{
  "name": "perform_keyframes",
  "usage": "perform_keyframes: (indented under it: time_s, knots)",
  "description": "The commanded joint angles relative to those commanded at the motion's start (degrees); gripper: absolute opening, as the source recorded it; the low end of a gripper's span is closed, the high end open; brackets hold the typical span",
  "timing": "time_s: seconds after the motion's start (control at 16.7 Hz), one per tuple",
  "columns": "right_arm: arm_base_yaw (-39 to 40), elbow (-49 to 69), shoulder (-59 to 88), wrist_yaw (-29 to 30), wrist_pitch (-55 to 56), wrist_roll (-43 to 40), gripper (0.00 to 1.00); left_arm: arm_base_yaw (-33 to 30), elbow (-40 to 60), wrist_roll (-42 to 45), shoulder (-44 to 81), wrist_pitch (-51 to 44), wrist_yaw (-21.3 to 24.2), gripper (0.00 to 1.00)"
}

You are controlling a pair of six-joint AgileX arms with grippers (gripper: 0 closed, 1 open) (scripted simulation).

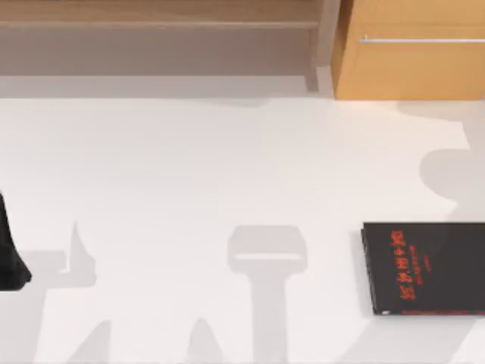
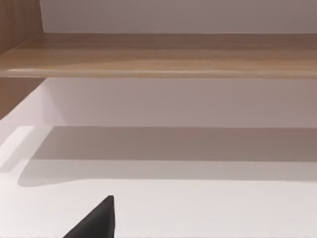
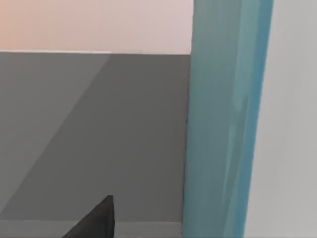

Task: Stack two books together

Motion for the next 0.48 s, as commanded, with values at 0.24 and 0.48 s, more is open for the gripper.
perform_keyframes:
  time_s: [0.24, 0.48]
  knots:
    - [0.0, 0.0, 0.0, 0.0, 0.0, 0.0, 0.85, 0.0, 0.0, 0.0, 0.0, 0.0, 0.0, 1.00]
    - [0.0, 0.0, 0.0, 0.0, 0.0, 0.0, 0.55, 0.0, 0.0, 0.0, 0.0, 0.0, 0.0, 1.00]
